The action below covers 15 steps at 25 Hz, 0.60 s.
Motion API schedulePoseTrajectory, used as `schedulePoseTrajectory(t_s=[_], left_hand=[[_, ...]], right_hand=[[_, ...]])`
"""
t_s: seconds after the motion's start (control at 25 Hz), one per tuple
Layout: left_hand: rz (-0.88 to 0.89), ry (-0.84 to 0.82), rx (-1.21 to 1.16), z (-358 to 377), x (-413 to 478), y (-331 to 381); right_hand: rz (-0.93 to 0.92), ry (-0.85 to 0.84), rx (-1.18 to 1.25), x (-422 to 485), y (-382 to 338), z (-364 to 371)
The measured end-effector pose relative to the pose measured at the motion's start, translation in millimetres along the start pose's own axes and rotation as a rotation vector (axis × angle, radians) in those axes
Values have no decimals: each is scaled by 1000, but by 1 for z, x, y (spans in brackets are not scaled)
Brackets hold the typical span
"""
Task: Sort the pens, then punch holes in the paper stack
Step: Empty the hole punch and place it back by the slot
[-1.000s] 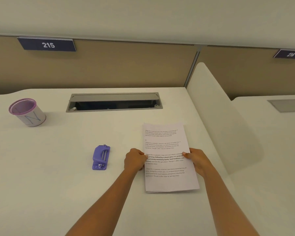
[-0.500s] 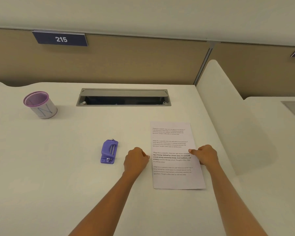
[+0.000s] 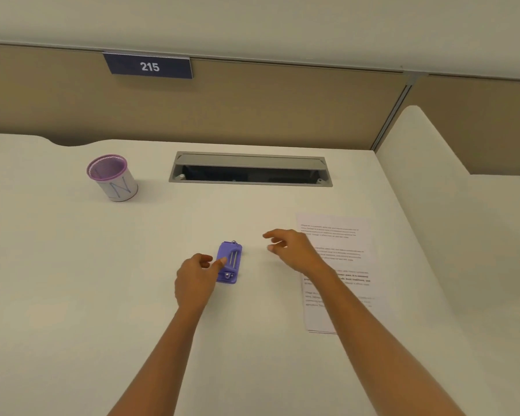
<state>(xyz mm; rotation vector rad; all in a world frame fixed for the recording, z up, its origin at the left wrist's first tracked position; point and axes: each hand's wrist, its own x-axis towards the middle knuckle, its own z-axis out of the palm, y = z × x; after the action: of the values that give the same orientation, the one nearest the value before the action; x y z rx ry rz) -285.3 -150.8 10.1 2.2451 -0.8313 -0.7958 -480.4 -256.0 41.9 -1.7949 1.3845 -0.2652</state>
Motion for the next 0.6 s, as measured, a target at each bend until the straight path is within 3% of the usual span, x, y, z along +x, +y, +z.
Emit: schedulePoseTrajectory(t_s=[0.2, 0.36, 0.48, 0.6], left_hand=[[12, -191, -126, 0, 19, 5], [57, -244, -125, -10, 27, 9], [197, -235, -70, -21, 30, 8], [446, -189, 98, -32, 33, -7]], right_hand=[[-119, -173, -128, 33, -32, 51], [-155, -174, -129, 42, -39, 64], [-200, -87, -66, 38, -41, 65], [-322, 4, -39, 25, -33, 70]])
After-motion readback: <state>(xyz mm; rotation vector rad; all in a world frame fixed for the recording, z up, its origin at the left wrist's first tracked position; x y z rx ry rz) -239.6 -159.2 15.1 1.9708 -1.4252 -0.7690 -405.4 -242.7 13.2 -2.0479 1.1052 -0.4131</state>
